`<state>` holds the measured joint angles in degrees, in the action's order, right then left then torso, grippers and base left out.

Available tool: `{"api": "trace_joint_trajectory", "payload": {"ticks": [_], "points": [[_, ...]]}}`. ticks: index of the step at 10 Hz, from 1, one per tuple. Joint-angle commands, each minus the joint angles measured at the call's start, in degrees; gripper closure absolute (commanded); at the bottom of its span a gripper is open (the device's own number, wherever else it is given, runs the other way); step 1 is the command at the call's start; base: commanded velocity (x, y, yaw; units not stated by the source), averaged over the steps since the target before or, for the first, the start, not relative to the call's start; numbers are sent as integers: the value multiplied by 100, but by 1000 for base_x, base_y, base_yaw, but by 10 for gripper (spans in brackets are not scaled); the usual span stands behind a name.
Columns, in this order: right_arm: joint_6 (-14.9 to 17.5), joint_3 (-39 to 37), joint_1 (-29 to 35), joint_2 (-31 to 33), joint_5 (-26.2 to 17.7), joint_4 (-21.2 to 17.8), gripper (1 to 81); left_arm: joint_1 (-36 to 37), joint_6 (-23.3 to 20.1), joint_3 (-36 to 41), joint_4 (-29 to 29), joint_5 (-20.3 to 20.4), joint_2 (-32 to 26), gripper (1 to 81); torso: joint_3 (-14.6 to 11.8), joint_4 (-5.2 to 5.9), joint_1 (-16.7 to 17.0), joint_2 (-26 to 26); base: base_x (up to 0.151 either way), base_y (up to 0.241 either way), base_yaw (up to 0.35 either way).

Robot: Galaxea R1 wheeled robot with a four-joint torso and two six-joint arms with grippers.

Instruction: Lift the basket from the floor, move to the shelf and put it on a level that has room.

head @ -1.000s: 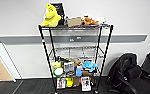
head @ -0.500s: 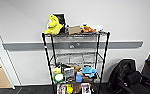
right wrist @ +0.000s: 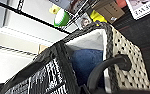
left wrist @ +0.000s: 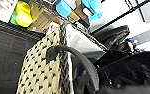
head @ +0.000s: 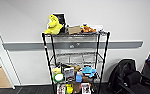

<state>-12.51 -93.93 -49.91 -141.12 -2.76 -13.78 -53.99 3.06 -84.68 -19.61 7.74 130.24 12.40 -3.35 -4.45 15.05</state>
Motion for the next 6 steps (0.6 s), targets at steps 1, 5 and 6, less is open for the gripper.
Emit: {"api": "trace_joint_trajectory", "payload": {"ticks": [1, 5, 6], "points": [[29, 332, 1135, -41, -322, 156, 811, 868, 10, 311, 142, -1, -77, 811, 0, 0, 0, 0, 0, 0, 0], [-32, 350, 1470, -42, -498, 86, 811, 903, 2, 302, 204, 8, -51, 811, 0, 0, 0, 0, 0, 0, 0], [-32, 350, 1479, -42, -498, 112, 811, 903, 2, 302, 204, 9, -51, 811, 0, 0, 0, 0, 73, 0, 0]]}}
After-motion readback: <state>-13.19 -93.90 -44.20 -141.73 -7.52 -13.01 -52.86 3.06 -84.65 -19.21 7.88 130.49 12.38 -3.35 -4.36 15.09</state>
